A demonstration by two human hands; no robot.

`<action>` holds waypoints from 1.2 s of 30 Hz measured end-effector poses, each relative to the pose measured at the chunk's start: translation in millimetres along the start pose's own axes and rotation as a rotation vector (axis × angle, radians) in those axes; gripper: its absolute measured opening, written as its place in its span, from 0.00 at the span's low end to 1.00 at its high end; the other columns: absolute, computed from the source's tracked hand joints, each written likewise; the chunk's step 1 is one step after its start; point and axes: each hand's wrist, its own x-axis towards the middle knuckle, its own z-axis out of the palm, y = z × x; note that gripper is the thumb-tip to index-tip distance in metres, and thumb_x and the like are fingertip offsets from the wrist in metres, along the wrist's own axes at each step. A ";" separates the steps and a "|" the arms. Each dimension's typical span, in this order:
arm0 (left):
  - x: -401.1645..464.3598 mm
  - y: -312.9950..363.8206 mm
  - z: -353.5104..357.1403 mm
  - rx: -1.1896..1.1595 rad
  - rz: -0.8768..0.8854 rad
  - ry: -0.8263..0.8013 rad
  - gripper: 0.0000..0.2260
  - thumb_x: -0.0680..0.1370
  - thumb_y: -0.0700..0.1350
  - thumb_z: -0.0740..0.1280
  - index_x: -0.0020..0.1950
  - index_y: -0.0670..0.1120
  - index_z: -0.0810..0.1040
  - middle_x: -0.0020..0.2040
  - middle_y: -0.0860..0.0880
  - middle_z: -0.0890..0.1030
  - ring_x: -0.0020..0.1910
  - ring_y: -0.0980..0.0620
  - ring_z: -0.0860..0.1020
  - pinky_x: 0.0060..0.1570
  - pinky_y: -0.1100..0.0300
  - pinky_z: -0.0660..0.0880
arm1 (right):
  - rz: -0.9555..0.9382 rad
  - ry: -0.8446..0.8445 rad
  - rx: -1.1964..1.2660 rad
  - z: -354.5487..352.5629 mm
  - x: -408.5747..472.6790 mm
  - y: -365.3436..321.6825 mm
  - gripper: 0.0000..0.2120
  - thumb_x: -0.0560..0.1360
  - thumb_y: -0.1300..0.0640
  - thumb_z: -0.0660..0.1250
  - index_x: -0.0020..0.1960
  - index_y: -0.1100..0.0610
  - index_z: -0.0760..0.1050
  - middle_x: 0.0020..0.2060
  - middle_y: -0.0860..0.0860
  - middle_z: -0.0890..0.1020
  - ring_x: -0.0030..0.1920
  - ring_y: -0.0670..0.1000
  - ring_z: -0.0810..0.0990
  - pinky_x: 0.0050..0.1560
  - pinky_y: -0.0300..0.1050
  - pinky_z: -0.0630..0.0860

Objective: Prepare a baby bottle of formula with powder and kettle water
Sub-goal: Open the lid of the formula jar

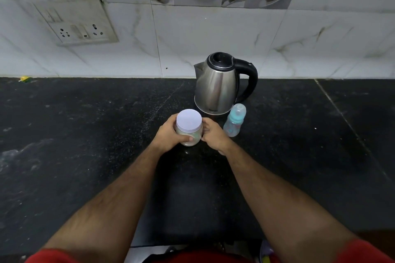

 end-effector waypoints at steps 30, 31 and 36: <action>-116.6 71.8 -34.8 -0.269 0.126 -0.215 0.31 0.75 0.60 0.69 0.73 0.49 0.68 0.67 0.48 0.78 0.66 0.52 0.77 0.68 0.49 0.73 | -0.085 -0.165 0.472 39.5 -158.7 2.2 0.44 0.60 0.51 0.78 0.73 0.54 0.64 0.66 0.57 0.77 0.66 0.58 0.77 0.62 0.58 0.77; -112.8 80.2 -37.3 -0.248 0.161 -0.276 0.30 0.74 0.61 0.70 0.72 0.50 0.69 0.67 0.48 0.78 0.66 0.52 0.77 0.67 0.51 0.74 | -0.088 -0.214 0.497 38.9 -161.2 -1.7 0.44 0.61 0.50 0.78 0.73 0.53 0.64 0.67 0.58 0.76 0.66 0.59 0.77 0.59 0.59 0.78; -101.5 113.7 -44.5 -0.221 0.214 -0.574 0.40 0.64 0.63 0.78 0.70 0.49 0.71 0.61 0.45 0.82 0.58 0.49 0.81 0.56 0.56 0.77 | -0.095 -0.317 0.653 36.5 -167.0 -20.5 0.51 0.60 0.42 0.81 0.75 0.57 0.63 0.64 0.60 0.76 0.61 0.61 0.77 0.46 0.55 0.79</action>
